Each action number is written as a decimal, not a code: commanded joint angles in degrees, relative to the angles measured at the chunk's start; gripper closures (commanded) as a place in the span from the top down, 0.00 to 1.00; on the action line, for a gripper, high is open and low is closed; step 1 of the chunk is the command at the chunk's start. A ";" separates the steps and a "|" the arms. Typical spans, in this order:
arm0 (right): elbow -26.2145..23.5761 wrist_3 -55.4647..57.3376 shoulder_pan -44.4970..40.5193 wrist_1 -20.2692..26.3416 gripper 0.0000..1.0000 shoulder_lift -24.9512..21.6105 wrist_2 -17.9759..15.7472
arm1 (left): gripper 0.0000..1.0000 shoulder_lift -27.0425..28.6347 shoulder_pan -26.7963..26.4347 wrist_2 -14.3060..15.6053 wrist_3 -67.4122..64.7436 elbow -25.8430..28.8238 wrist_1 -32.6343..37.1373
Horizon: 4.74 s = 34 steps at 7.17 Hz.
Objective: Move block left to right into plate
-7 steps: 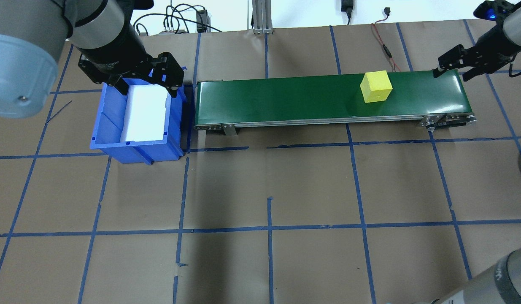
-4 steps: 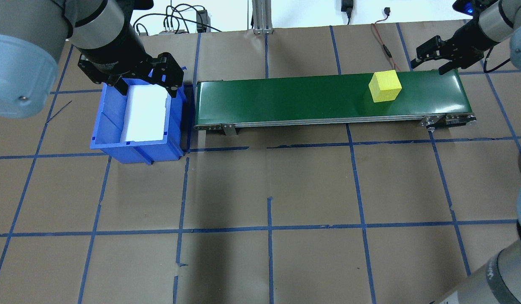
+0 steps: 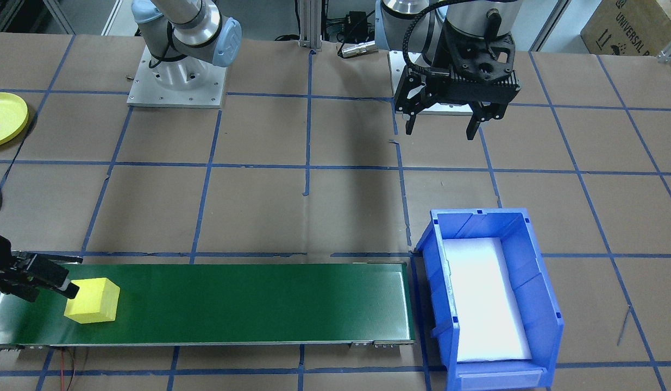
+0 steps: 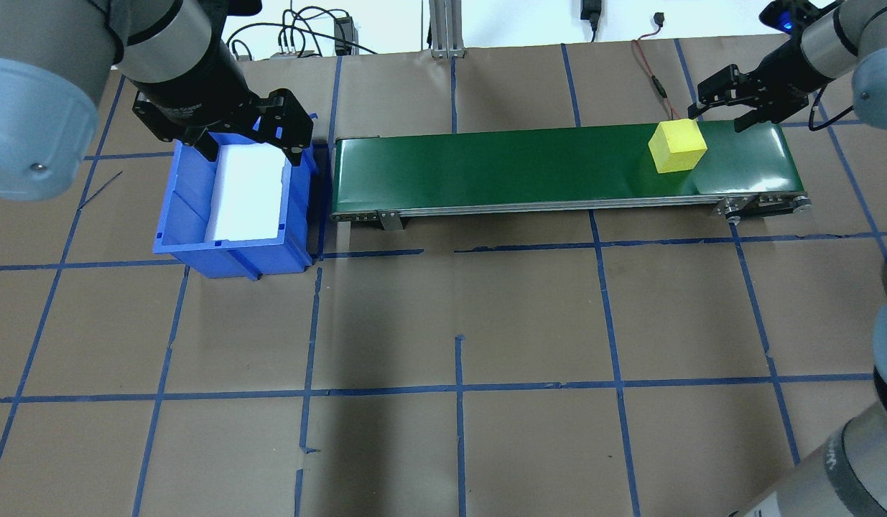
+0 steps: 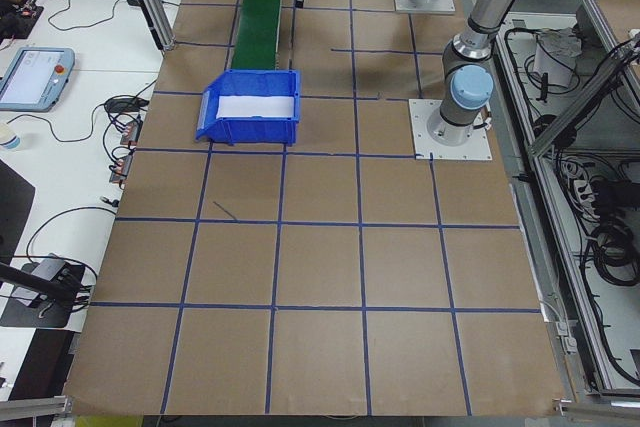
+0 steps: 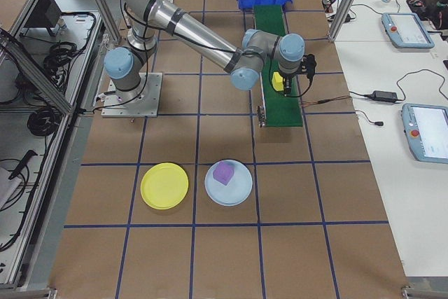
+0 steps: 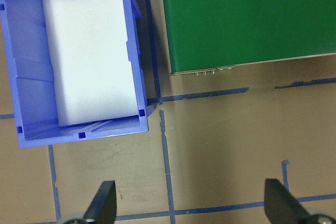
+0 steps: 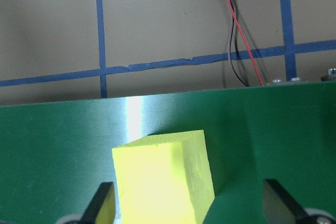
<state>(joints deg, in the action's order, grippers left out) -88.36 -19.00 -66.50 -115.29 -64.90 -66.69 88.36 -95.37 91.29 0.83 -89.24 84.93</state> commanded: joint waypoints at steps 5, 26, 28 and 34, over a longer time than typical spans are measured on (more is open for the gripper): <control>-0.50 -0.16 -0.03 -2.21 1.00 3.36 -4.03 | 1.00 -0.04 -0.08 0.20 0.31 -0.49 0.07; -26.05 -46.29 46.55 -6.03 0.09 -16.49 -30.96 | 1.00 0.05 0.01 0.11 -0.39 -0.84 -0.91; -26.08 -46.48 46.90 -7.14 0.13 -12.73 -30.96 | 1.00 0.31 0.09 0.03 -0.56 -1.37 -1.86; -25.90 -45.26 47.25 -7.06 1.00 -12.44 -34.39 | 1.00 0.58 0.27 0.11 -0.30 -1.46 -2.14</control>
<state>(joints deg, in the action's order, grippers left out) -114.42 -64.83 -19.32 -122.85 -76.64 -100.36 88.94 -95.10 91.41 0.52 -90.75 82.80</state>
